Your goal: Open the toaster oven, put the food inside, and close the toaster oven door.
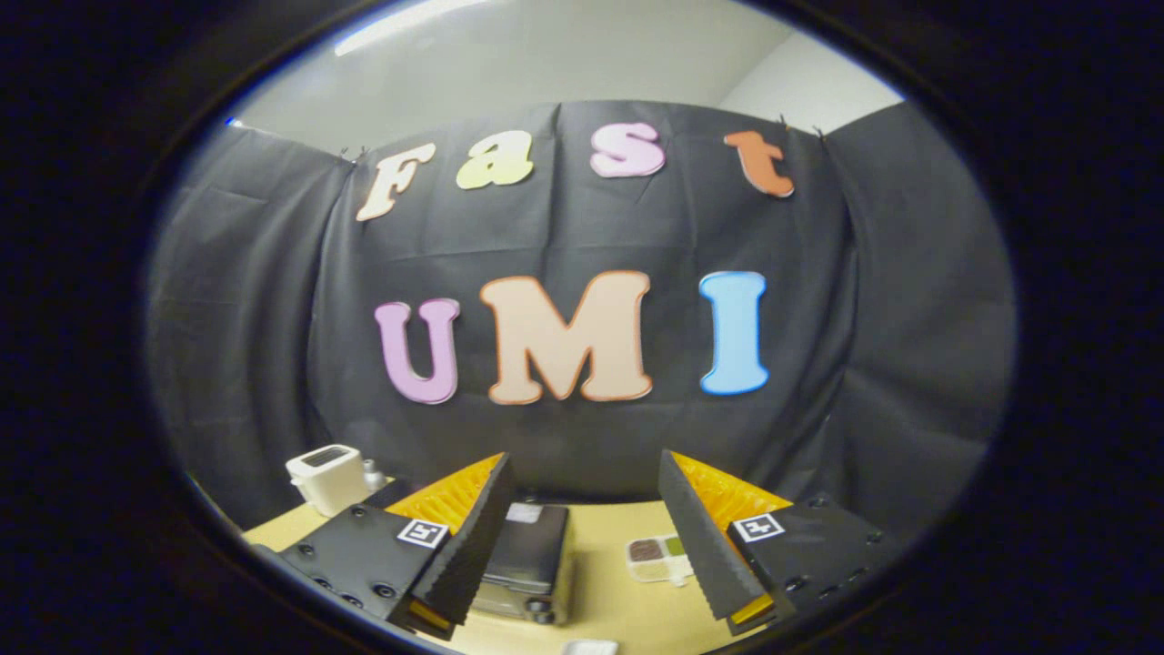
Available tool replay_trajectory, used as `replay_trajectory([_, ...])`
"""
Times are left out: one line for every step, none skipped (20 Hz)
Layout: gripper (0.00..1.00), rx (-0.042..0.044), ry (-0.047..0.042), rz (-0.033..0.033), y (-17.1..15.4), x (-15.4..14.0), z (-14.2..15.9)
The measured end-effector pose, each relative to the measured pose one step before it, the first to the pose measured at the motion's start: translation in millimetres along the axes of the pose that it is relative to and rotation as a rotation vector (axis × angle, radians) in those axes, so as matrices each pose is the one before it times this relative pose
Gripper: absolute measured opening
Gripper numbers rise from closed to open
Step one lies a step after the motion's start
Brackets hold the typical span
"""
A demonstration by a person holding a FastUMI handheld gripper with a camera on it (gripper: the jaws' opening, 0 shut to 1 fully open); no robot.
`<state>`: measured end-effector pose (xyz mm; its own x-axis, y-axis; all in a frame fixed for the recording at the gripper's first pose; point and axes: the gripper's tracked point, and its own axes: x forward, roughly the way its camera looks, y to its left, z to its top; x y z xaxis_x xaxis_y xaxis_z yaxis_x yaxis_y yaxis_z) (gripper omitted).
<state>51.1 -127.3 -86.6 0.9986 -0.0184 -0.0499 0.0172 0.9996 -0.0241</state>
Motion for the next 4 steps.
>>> replay_trajectory([0.97, -0.01514, -0.02372, -0.03104, -20.37, -0.81, 11.10])
replay_trajectory([0.97, -0.00894, -0.01971, -0.02607, -18.82, -1.18, 11.18])
replay_trajectory([0.97, -0.00863, -0.01573, -0.02381, -17.55, -0.02, 6.80])
replay_trajectory([0.97, -0.01040, -0.01034, -0.02292, -17.19, -2.06, 5.22])
